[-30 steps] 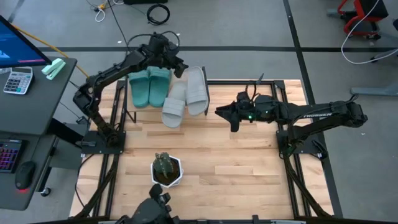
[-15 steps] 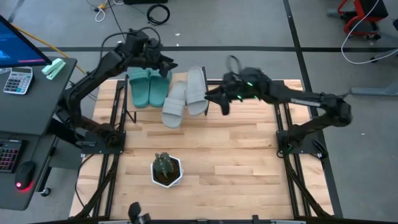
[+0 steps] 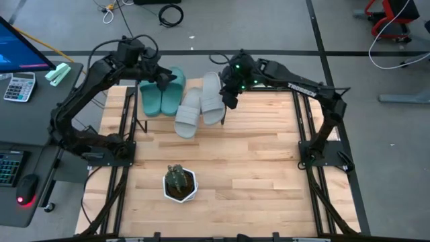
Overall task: Pick and place slides into the shelf
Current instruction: Put the gray slipper on the shelf, then adjust the gray slipper
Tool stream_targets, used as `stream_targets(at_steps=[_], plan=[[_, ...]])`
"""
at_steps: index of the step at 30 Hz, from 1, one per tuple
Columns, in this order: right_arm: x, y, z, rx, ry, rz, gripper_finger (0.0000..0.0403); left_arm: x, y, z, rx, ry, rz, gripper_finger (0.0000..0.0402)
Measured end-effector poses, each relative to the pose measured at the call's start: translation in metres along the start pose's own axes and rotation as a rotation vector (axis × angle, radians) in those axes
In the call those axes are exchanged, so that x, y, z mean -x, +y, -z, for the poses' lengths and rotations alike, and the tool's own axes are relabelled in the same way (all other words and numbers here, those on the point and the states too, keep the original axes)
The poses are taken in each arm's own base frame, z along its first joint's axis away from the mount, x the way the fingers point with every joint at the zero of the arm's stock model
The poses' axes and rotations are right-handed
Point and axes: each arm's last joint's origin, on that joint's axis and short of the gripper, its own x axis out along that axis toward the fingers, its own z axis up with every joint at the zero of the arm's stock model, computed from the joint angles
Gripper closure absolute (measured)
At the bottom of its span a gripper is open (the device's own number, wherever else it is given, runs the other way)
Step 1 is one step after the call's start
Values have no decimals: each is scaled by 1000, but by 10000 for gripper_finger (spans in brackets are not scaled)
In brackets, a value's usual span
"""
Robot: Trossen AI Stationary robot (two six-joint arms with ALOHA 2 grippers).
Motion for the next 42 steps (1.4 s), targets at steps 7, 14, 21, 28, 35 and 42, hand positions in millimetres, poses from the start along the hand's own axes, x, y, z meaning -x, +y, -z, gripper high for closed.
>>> stream_targets(at_steps=[7, 14, 21, 28, 35, 42], plan=[[-31, -6, 6, 14, 70, -8, 377, 9, -17, 3, -14, -11, 56, 214], [-62, -13, 15, 20, 133, -12, 380, 10, -32, 7, -46, 1, 115, 220], [-73, -12, 17, 29, 151, -15, 380, 9, -38, 8, -65, 3, 110, 218], [-46, -15, 10, 25, 96, 22, 378, 9, -38, 9, -65, 11, 105, 225], [-24, -13, -2, 39, -25, -6, 361, 9, -33, 17, -16, 98, 70, 217], [-24, -19, -16, 15, -178, -113, 286, 12, -31, 31, -3, 237, 44, 223]])
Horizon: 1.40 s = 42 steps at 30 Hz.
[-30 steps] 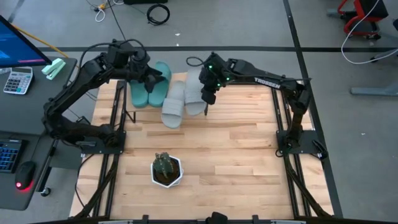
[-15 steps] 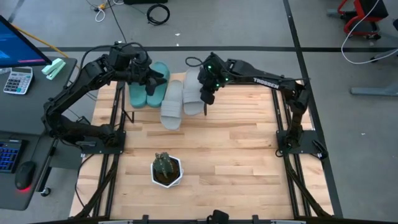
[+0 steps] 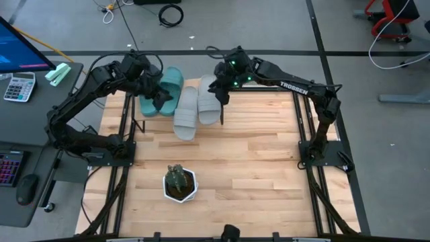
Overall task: Pick and place slides into the shelf
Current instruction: Adjust the gray slipper
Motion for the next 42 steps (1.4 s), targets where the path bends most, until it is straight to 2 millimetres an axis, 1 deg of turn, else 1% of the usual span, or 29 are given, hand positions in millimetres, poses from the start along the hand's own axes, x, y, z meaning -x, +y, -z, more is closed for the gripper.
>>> stream_targets(at_steps=[3, 5, 7, 9, 12, 13, 16, 20, 22, 27, 29, 32, 33, 36, 39, 42], plan=[[3, -7, -3, -32, -38, -35, 250, 0, 1, 5, -2, 48, -9, 225], [4, -7, -5, -39, -56, -102, 236, 0, 0, 8, -22, 86, -6, 224], [2, 0, -6, -20, -65, -182, 230, 0, -2, 11, -54, 112, -1, 224], [-1, 11, -7, 22, -71, -241, 230, 0, -4, 14, -86, 134, 8, 225], [-5, 24, -7, 45, -64, -278, 236, -1, -7, 15, -122, 146, 28, 228], [-6, 25, -7, 37, -64, -281, 238, -1, -8, 15, -128, 147, 37, 229], [-16, 24, -6, -7, -63, -299, 242, -1, -9, 15, -139, 148, 60, 229], [-40, 22, 3, -33, -17, -310, 242, -1, -9, 15, -144, 147, 61, 230], [-47, 24, 0, -27, -15, -318, 242, -1, -9, 15, -156, 146, 62, 230], [-59, 31, -22, 29, -17, -341, 241, -1, -10, 18, -172, 179, 63, 230], [-68, 30, -30, 40, -3, -343, 241, 0, -10, 20, -173, 190, 62, 230], [-82, 26, -36, 18, 40, -362, 240, 0, -9, 20, -171, 200, 60, 230], [-88, 23, -33, 4, 63, -377, 240, 0, -9, 20, -171, 199, 60, 230], [-98, 17, -19, -74, 115, -429, 240, 4, -10, 23, -175, 199, 61, 230], [-102, 17, -11, -86, 175, -422, 240, 11, -10, 26, -178, 191, 62, 230], [-106, 22, -10, -58, 172, -418, 240, 16, -10, 27, -182, 172, 63, 230]])
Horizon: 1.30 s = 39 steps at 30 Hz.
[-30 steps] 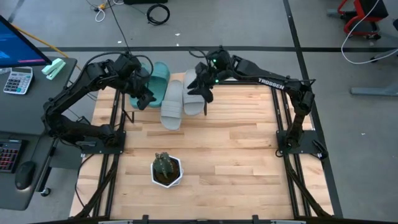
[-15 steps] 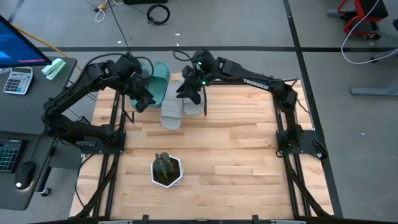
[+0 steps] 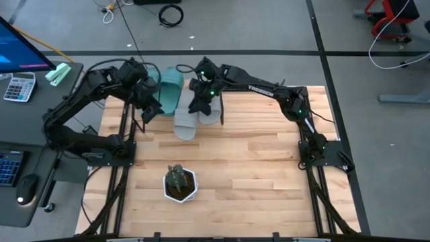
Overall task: Pick and place slides into the shelf
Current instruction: Adjust the gray slipper
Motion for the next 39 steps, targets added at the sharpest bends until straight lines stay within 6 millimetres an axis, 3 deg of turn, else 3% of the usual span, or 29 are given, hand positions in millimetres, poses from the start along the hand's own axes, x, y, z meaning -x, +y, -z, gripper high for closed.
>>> stream_targets(at_steps=[13, 29, 39], plan=[[-14, 10, 0, 122, 8, 143, 240, 7, -2, 3, -9, -24, -3, 230], [-9, 4, 2, 82, 30, 140, 240, 7, -2, 3, -16, -23, -3, 230], [-17, -3, 13, 58, 64, 133, 241, 6, -2, 3, -16, -24, -3, 230]])
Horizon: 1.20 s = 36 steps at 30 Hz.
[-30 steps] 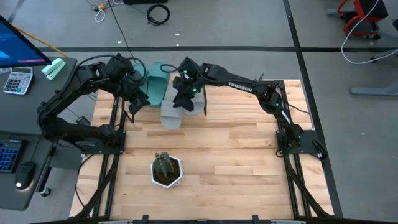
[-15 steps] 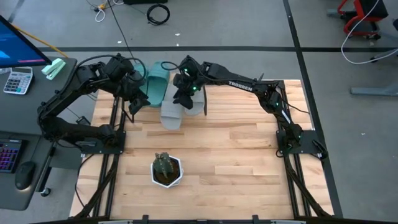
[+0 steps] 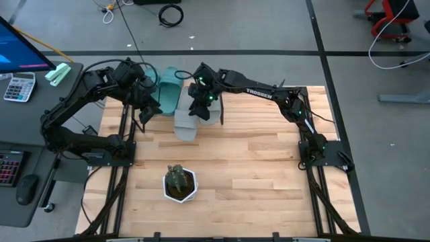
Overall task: Pick and place slides into the shelf
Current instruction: Adjust the gray slipper
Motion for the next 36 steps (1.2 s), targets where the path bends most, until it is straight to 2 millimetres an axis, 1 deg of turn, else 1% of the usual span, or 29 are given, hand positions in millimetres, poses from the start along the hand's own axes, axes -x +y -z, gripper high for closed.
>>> stream_targets(at_steps=[3, 5, 7, 11, 12, 18, 28, 36], plan=[[-1, 0, 0, 3, -3, -1, 248, 0, 0, 0, 0, 0, 0, 230], [-1, 0, -1, 12, -15, -5, 265, 0, 0, 0, 0, 0, 0, 230], [-2, 0, -2, 18, -25, -8, 294, 0, 0, 0, 0, -1, 0, 230], [-1, -1, -2, 22, -31, -21, 378, 0, 0, 0, 0, -1, 0, 230], [-1, -1, -2, 32, -31, -23, 389, 0, 0, 0, 0, -1, 0, 230], [-1, -2, -2, 43, -32, -33, 399, 0, 0, 0, -11, -1, 0, 230], [5, -10, -3, 30, -51, -21, 401, 0, 0, 0, -16, -1, -1, 230], [23, -20, -12, 32, -101, 38, 402, 0, 0, 0, -16, -2, -1, 230]])
